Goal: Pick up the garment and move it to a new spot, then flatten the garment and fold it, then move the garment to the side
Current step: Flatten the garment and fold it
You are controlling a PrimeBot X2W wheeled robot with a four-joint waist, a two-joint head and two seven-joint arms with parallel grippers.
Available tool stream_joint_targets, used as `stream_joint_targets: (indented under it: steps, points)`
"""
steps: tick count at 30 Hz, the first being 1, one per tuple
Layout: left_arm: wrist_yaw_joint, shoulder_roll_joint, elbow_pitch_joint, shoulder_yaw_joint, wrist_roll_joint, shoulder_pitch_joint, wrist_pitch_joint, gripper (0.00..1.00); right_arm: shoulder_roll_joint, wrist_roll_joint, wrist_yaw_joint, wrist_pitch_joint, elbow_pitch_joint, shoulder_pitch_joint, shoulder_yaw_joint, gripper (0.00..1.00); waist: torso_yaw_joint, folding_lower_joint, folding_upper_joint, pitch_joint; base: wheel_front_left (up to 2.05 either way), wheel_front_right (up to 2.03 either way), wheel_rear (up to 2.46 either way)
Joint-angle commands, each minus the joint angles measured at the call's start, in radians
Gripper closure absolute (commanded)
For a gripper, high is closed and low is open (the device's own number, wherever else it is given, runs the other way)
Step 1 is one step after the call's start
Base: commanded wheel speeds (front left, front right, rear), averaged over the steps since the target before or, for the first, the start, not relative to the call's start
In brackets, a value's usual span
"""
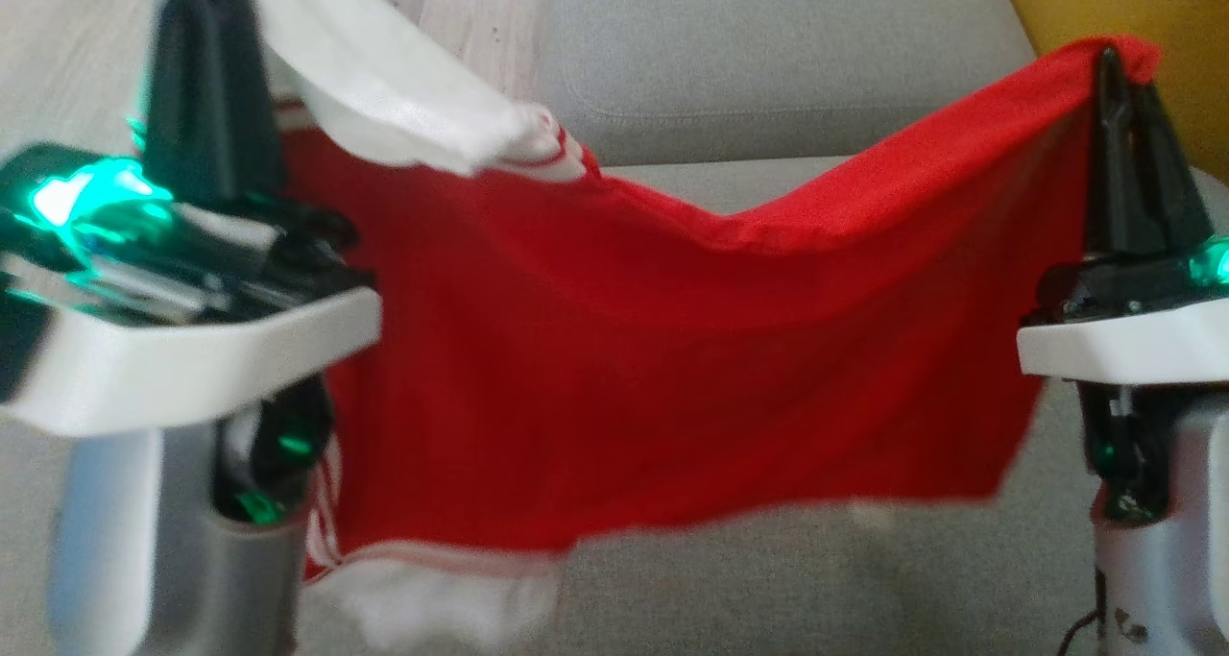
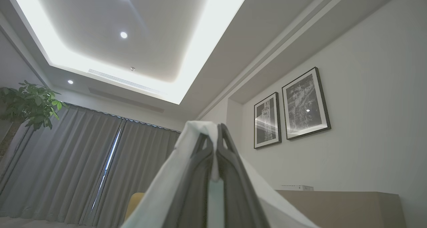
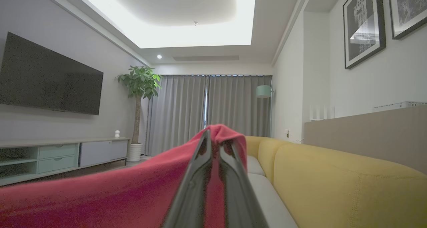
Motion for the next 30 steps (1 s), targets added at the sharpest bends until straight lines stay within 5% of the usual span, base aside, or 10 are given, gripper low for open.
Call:
stream_joint_targets:
  steps: [1,5,10,15,23,30]
  points:
    - [0.012,0.022,-0.05,0.054,-0.013,-0.077,0.025,1.0,0.003,-0.012,0.007,0.029,-0.06,-0.042,0.021,1.0,-0.004,0.0001,-0.0001,0.011,0.0,0.0,0.0]
    - [0.015,0.06,-0.014,0.076,-0.012,-0.137,0.078,1.0,0.012,-0.03,0.007,0.098,-0.096,-0.075,0.004,1.0,-0.018,0.0001,-0.0001,0.048,0.0,0.0,0.0]
    - [-0.014,0.099,0.192,0.098,-0.045,-0.27,0.118,1.0,0.015,-0.054,0.007,0.133,0.026,-0.239,-0.009,1.0,-0.038,0.0001,-0.0001,0.166,0.0,0.0,0.0]
    - [-0.048,0.147,0.474,0.114,-0.038,-0.553,0.084,1.0,-0.019,-0.094,0.007,0.088,0.276,-0.561,0.029,1.0,-0.026,0.0001,-0.0001,0.347,0.0,0.0,0.0]
    - [-0.077,0.201,0.834,0.08,0.006,-0.912,-0.034,1.0,-0.026,-0.163,0.007,-0.092,0.675,-0.984,0.011,1.0,-0.007,0.0001,-0.0001,0.477,0.0,0.0,0.0]
    - [-0.087,0.184,1.075,0.016,0.013,-1.024,-0.159,1.0,-0.007,-0.23,0.007,-0.227,0.975,-1.1,-0.089,1.0,0.036,0.0001,-0.0001,0.505,0.0,0.0,0.0]
